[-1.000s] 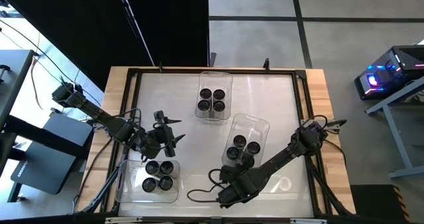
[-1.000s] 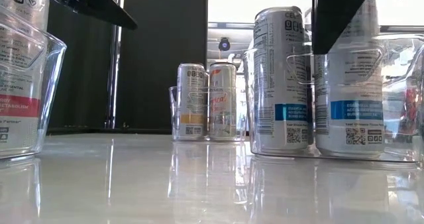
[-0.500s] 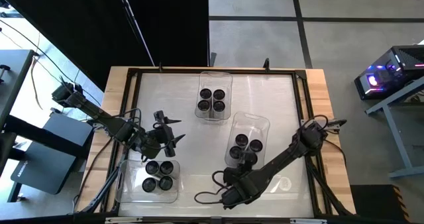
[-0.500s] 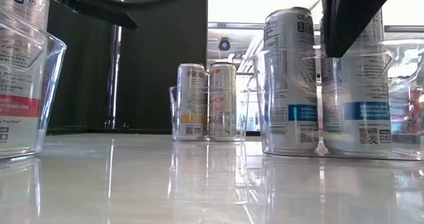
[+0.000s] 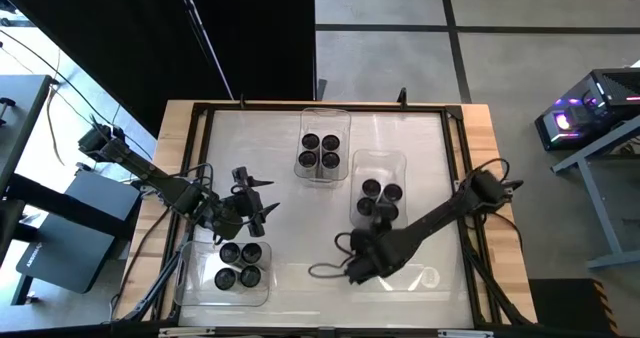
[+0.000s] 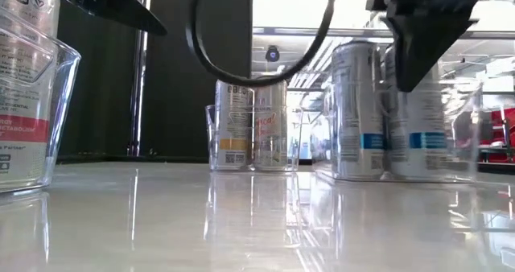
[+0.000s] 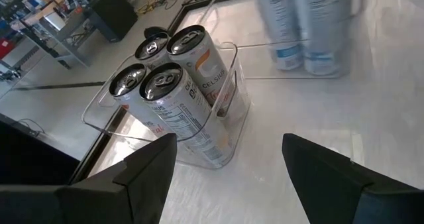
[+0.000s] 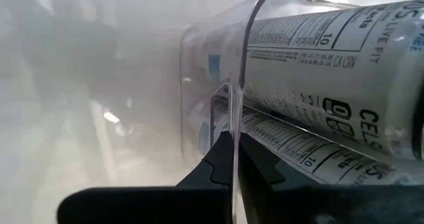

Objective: Sort soda cans
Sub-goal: Move the bottom right transparent bin to the right side of top middle transparent bin

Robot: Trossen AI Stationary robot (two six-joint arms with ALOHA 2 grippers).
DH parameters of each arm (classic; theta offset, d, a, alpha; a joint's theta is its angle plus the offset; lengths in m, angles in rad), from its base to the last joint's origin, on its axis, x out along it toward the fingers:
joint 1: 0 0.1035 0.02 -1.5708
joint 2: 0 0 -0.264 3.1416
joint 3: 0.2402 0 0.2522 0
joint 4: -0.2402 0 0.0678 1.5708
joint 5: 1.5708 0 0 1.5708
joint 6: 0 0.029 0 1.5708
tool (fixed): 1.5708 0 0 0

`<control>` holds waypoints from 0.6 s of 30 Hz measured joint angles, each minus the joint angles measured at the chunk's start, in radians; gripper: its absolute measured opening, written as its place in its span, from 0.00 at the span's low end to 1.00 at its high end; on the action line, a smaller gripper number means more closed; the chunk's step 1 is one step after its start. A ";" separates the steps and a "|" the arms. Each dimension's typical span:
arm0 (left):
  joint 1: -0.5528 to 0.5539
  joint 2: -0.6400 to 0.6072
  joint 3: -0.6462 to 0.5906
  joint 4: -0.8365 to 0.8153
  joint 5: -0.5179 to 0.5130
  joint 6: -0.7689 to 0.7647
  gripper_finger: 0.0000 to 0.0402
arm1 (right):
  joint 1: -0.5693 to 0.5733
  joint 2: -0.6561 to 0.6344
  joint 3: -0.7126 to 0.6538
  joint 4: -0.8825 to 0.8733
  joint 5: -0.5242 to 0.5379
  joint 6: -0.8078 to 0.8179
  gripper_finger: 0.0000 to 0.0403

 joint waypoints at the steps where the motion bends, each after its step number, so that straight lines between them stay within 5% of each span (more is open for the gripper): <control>1: 0.000 0.000 0.000 0.000 0.000 0.000 0.67 | -0.010 -0.023 -0.039 0.021 0.016 -0.009 0.00; 7: 0.000 0.000 0.000 0.003 0.000 0.000 0.67 | -0.080 -0.123 -0.197 0.076 0.094 -0.055 0.00; 18: 0.043 0.000 0.000 0.036 0.018 0.001 0.67 | -0.293 -0.196 -0.305 0.188 0.138 -0.390 0.00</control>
